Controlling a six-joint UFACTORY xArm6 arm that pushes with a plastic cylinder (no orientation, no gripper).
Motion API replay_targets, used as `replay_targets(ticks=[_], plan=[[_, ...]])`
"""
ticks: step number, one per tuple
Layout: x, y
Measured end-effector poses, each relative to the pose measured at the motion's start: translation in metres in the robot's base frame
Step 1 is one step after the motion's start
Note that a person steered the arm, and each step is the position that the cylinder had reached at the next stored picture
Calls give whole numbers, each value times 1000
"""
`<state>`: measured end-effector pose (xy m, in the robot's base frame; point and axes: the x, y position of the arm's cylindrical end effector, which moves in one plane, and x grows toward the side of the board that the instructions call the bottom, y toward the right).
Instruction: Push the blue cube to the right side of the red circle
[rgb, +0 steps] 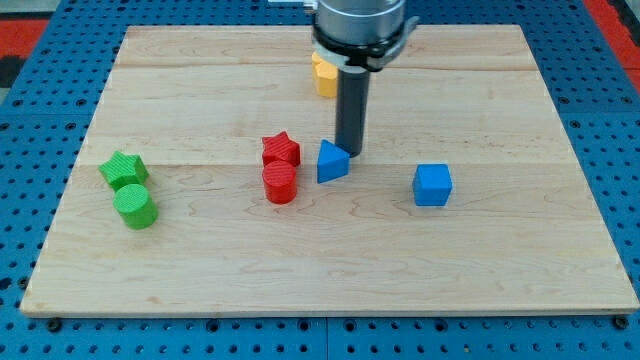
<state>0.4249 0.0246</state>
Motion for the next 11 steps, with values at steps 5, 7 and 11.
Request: replay_targets(ticks=[5, 7, 11], plan=[[46, 95], [75, 82], [90, -31]])
